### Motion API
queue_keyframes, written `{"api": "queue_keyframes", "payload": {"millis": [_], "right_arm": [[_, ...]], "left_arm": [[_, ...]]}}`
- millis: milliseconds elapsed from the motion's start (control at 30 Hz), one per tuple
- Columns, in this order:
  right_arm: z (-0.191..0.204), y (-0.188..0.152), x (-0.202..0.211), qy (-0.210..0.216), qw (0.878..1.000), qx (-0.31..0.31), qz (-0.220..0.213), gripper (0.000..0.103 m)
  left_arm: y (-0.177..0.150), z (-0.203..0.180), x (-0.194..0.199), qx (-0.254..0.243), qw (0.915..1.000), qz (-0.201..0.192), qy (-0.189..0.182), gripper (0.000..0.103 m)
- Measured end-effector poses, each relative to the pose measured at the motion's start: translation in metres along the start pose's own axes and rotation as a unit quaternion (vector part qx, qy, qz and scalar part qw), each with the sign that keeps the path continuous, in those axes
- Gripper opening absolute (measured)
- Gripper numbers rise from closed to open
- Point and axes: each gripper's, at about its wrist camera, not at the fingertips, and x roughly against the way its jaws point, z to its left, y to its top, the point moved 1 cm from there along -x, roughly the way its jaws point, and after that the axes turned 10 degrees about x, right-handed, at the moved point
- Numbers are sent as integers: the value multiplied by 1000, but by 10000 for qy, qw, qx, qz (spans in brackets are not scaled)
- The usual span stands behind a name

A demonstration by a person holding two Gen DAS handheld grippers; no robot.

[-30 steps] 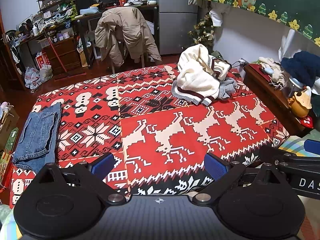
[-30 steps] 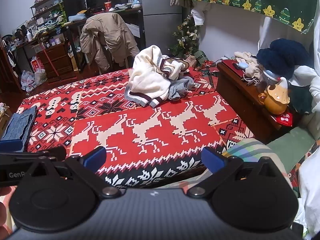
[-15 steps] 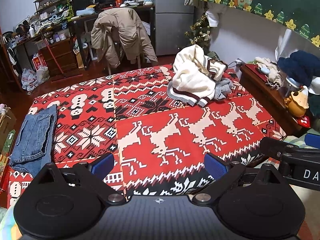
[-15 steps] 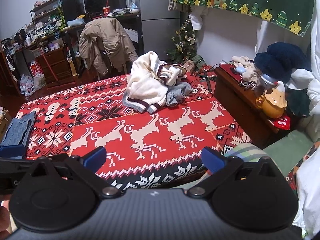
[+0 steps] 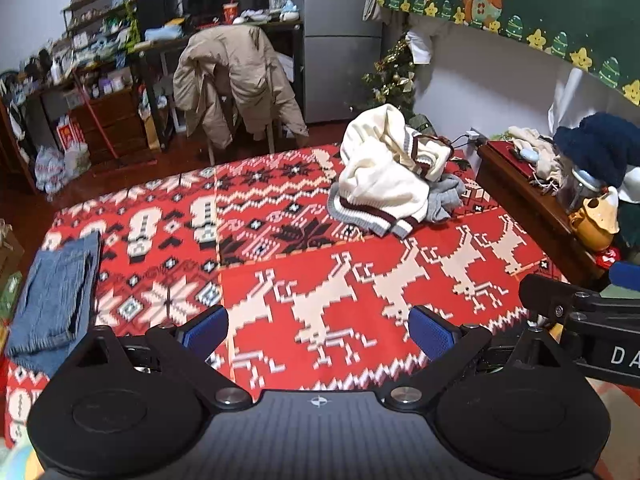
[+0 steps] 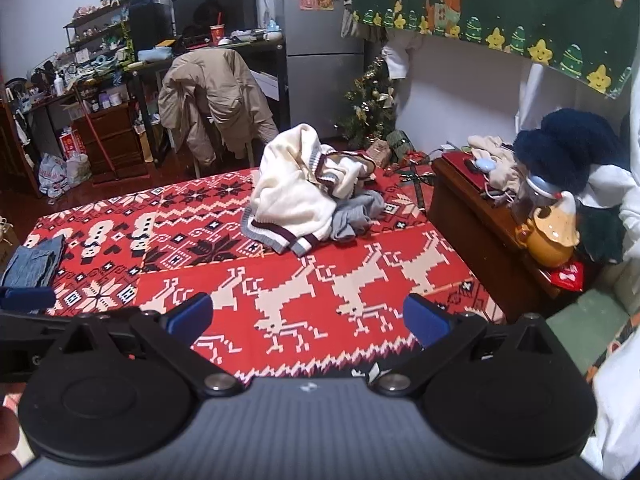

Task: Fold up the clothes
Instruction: 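Move both grippers toward the cream sweater vest pile on the bed, then grasp the cream sweater vest with the left gripper while the right gripper grasps it too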

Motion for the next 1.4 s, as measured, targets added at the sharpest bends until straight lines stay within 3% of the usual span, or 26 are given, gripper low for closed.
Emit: {"api": "queue_keyframes", "payload": {"millis": [300, 500, 633, 733, 833, 967, 1200, 1400], "right_arm": [[-6, 12, -15, -188, 9996, 59, -219, 102], [-11, 16, -34, -311, 9989, 56, -339, 102], [-25, 24, -65, -262, 9992, -233, -182, 102], [-36, 32, -93, -236, 9984, -460, -243, 102], [-44, 38, -118, -54, 9971, -633, -424, 102], [-47, 44, -161, -263, 9948, -587, -788, 102], [-42, 53, -242, -36, 9977, -398, -544, 102], [-52, 39, -281, 351, 9965, -458, -598, 102]], "left_arm": [[17, -8, -18, 91, 9998, -113, -100, 96], [29, -15, -39, -102, 9998, -162, -97, 97], [40, -17, -64, -182, 9994, -20, -304, 97], [51, -19, -87, -146, 9996, -66, -245, 96], [63, -21, -111, -67, 9996, -111, -253, 96], [74, -23, -150, 56, 9999, -104, -121, 96], [84, -29, -212, 68, 9998, 7, -199, 77], [88, -39, -251, 41, 9982, 6, -606, 74]]}}
